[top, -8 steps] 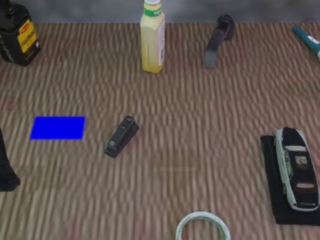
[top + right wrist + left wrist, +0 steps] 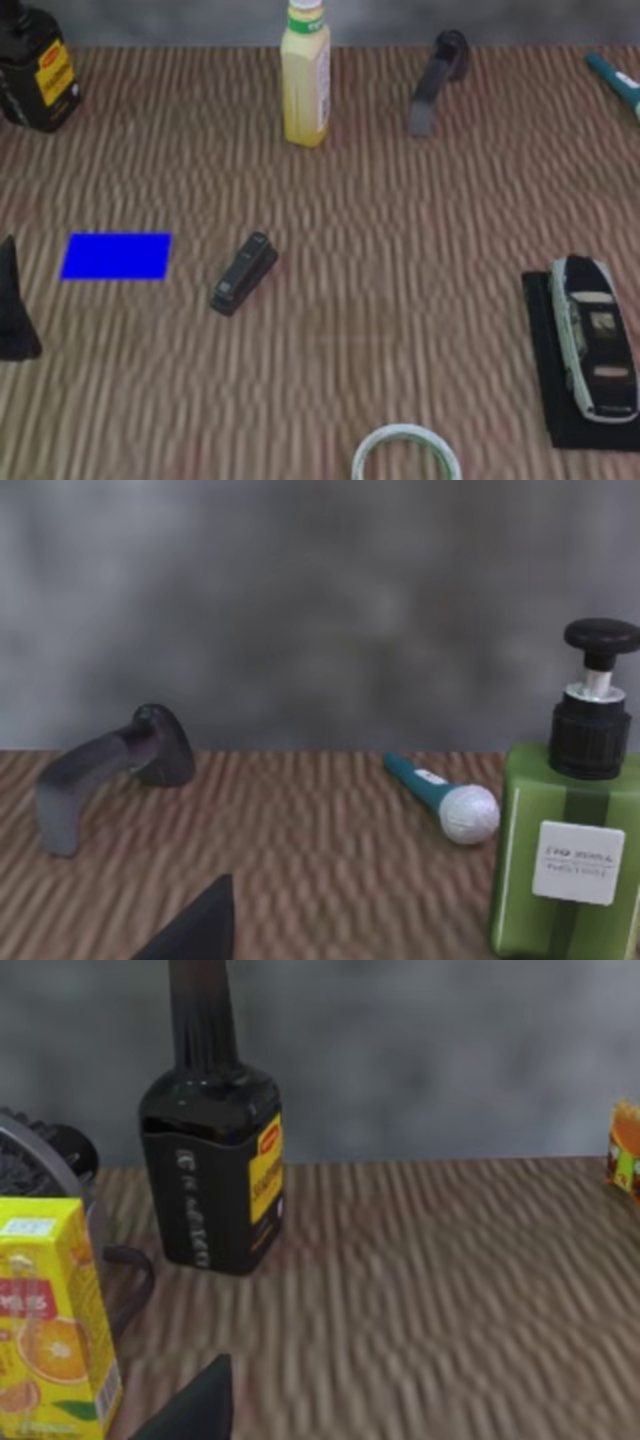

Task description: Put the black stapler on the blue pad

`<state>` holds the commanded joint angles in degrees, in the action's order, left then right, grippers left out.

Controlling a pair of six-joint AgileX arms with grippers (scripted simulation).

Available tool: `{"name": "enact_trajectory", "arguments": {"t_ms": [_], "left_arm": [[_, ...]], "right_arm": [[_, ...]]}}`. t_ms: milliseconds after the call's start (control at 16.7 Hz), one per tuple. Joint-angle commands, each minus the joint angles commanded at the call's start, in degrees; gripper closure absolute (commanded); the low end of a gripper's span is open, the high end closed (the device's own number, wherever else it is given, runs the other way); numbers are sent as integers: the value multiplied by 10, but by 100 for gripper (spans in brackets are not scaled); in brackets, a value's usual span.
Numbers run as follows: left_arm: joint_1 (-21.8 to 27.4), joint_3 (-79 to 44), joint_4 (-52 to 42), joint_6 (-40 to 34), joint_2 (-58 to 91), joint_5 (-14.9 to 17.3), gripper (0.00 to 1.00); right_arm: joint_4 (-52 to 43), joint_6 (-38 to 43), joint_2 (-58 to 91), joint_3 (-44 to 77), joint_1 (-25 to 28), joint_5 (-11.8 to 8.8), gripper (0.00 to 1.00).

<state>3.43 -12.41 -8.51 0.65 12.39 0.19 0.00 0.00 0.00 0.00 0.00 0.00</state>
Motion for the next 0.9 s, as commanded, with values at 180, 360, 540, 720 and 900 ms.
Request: {"name": "enact_trajectory", "arguments": {"t_ms": [180, 360, 540, 720, 900], "left_arm": [[31, -131, -86, 6, 142, -1, 0], [66, -281, -188, 14, 325, -2, 0], [105, -436, -299, 22, 528, -2, 0], [142, -583, -405, 30, 721, -2, 0], [175, -714, -499, 37, 881, -1, 0]], "right_arm": [[0, 0, 0, 0, 0, 0, 0], [0, 0, 0, 0, 0, 0, 0], [0, 0, 0, 0, 0, 0, 0], [0, 0, 0, 0, 0, 0, 0], [0, 0, 0, 0, 0, 0, 0]]}}
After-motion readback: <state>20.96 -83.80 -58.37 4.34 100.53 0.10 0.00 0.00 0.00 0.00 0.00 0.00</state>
